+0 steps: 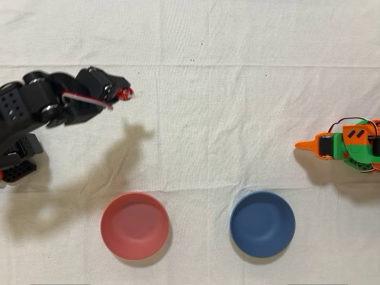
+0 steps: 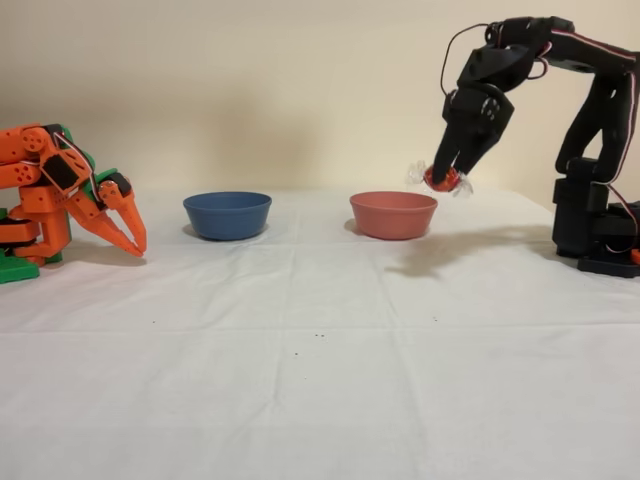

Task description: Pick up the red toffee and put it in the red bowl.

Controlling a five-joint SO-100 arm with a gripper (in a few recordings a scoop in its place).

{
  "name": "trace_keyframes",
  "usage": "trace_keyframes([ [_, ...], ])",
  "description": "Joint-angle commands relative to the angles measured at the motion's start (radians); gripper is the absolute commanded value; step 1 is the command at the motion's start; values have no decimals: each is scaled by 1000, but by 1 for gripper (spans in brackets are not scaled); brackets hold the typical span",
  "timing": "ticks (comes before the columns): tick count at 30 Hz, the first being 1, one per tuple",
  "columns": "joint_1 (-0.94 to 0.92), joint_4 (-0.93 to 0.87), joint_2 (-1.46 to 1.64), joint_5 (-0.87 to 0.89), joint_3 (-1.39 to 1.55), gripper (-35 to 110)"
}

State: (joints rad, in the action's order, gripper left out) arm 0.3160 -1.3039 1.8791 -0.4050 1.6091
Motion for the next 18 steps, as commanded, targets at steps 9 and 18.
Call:
trace_keyframes([
  [9, -298, -31, 130, -130, -35, 11],
  [18, -522, 11, 92, -202, -84, 11],
])
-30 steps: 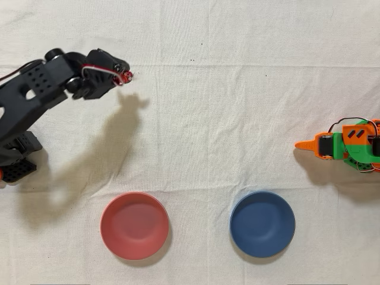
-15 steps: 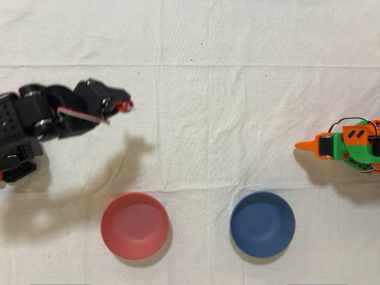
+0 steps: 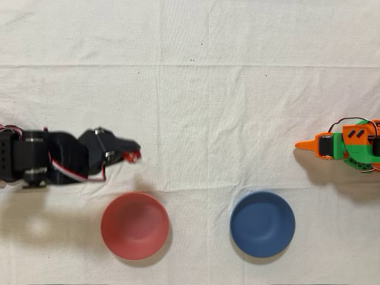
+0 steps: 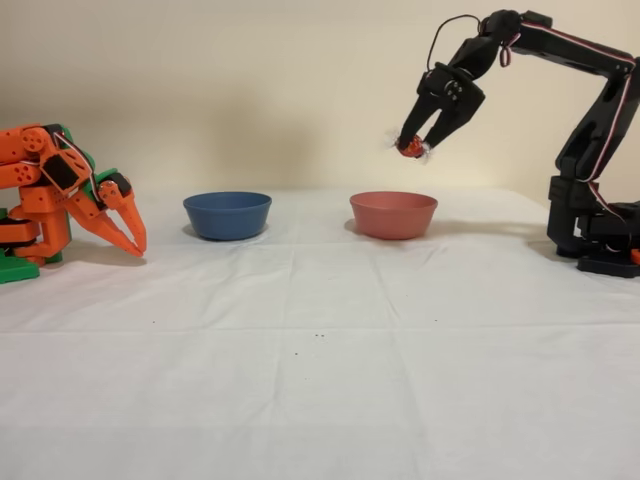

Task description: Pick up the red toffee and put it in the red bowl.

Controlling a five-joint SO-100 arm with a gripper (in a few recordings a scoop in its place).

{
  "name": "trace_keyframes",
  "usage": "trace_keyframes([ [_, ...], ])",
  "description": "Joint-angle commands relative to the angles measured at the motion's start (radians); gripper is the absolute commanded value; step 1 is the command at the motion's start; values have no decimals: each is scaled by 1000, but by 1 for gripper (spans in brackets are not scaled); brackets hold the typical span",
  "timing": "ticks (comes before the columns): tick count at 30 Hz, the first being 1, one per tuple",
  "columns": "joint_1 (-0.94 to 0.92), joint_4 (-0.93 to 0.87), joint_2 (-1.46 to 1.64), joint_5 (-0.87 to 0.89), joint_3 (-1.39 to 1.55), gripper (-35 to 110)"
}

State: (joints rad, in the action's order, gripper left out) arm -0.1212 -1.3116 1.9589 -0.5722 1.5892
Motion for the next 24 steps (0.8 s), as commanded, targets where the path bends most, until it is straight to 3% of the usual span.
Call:
trace_keyframes([
  [1, -106, 26, 9, -43, -63, 11],
  [14, -379, 124, -115, -124, -72, 11],
  [24, -466, 209, -196, -150, -12, 11],
])
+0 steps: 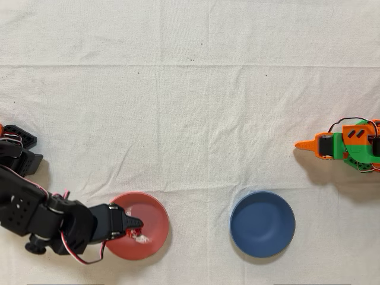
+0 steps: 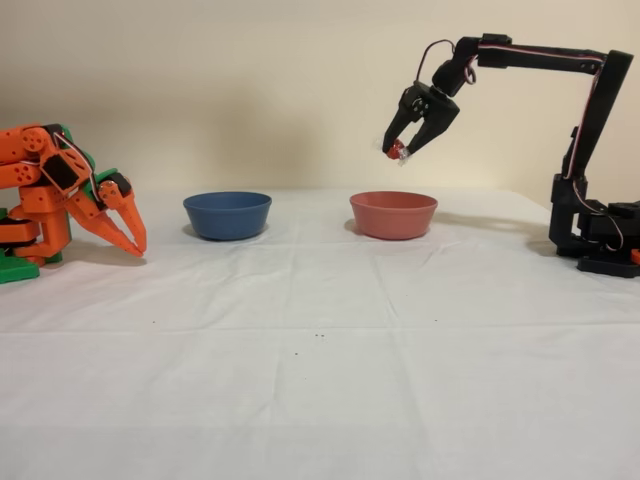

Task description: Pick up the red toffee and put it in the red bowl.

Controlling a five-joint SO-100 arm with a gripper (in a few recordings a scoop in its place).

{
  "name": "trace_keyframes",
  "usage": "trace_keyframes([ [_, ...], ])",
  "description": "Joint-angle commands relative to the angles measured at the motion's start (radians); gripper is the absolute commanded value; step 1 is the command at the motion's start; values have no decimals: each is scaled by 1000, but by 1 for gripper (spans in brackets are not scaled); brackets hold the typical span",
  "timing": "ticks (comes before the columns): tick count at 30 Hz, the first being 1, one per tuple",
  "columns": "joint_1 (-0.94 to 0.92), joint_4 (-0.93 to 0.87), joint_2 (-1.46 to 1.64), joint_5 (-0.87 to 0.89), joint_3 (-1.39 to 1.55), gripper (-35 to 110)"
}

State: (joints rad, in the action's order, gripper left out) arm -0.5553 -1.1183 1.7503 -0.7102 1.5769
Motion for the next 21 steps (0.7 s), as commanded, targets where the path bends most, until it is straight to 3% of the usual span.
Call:
trace_keyframes([
  [1, -37, 23, 8, -14, 6, 11],
  [21, -75, 127, -77, -23, 91, 14],
])
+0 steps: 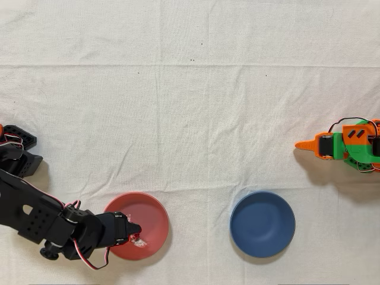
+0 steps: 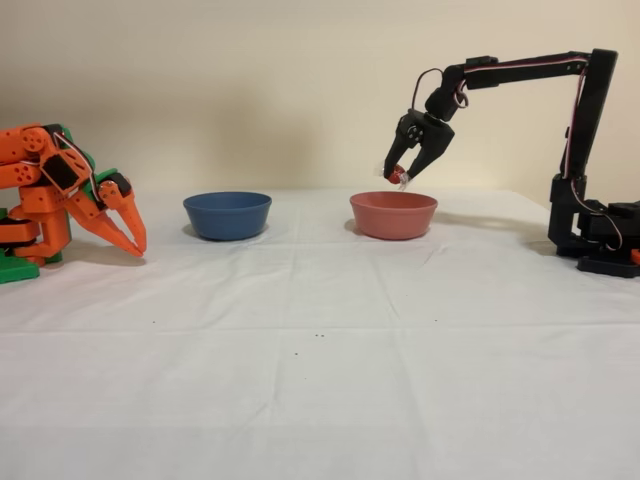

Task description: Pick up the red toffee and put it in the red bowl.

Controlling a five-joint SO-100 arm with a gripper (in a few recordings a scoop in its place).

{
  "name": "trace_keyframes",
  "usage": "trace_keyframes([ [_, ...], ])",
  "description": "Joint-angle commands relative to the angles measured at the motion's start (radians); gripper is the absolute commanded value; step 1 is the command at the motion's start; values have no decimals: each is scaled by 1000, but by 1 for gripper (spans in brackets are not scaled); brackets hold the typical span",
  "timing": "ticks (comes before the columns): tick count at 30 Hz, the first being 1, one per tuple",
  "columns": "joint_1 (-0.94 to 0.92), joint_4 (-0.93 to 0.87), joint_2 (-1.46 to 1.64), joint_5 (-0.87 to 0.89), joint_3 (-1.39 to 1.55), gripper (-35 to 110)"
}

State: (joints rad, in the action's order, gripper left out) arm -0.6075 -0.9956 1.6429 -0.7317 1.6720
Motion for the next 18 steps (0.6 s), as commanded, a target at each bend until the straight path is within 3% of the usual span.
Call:
trace_keyframes([
  [1, -26, 6, 31, 2, -6, 15],
  [18, -64, -17, 38, -3, -26, 32],
])
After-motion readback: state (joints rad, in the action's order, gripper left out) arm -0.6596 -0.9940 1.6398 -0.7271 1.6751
